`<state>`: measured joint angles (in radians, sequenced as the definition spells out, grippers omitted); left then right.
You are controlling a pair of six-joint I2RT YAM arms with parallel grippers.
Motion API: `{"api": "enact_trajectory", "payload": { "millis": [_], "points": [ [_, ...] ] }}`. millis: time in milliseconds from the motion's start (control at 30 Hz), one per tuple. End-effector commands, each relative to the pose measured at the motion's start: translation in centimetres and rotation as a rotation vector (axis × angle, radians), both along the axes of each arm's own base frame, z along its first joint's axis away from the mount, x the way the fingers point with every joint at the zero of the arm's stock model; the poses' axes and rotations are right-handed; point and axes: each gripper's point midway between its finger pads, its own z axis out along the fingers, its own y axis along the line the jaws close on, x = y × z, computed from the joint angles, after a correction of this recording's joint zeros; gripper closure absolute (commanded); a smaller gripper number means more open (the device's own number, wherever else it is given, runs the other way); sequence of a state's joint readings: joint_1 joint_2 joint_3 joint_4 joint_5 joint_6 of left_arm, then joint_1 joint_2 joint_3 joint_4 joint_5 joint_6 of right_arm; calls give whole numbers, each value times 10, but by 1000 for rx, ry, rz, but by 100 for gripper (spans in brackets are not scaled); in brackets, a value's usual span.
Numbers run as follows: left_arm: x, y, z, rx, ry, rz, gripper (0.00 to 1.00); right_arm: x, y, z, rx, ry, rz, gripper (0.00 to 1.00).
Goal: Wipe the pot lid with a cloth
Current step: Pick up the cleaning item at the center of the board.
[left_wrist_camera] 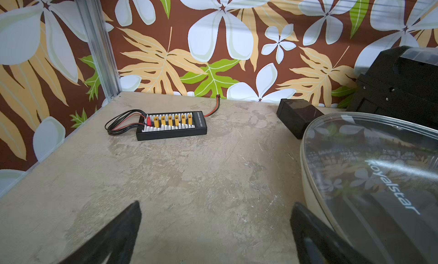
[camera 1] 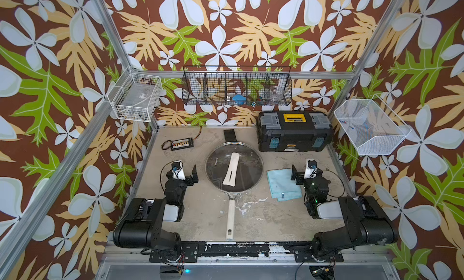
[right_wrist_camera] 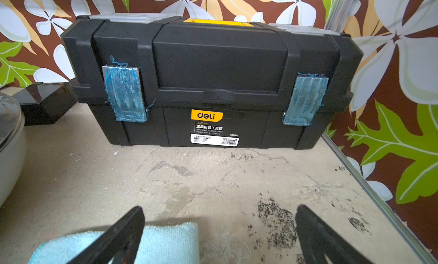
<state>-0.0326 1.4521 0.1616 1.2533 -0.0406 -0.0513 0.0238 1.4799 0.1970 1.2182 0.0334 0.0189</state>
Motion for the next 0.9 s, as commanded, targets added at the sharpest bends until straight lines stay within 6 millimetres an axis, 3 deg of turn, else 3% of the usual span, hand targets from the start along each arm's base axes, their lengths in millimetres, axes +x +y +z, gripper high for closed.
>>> {"api": "enact_trajectory", "payload": {
  "millis": [0,767,867],
  "points": [
    [1,-1,6,5,-22,-9,0,1,0,1,0,-4,2,0],
    [1,-1,5,-2,-19,-17,0,0,-1,3,26,-12,28,0],
    [3,-9,10,17,-20,-66,0,0,1,4,26,-14,40,0]
  ]
}}
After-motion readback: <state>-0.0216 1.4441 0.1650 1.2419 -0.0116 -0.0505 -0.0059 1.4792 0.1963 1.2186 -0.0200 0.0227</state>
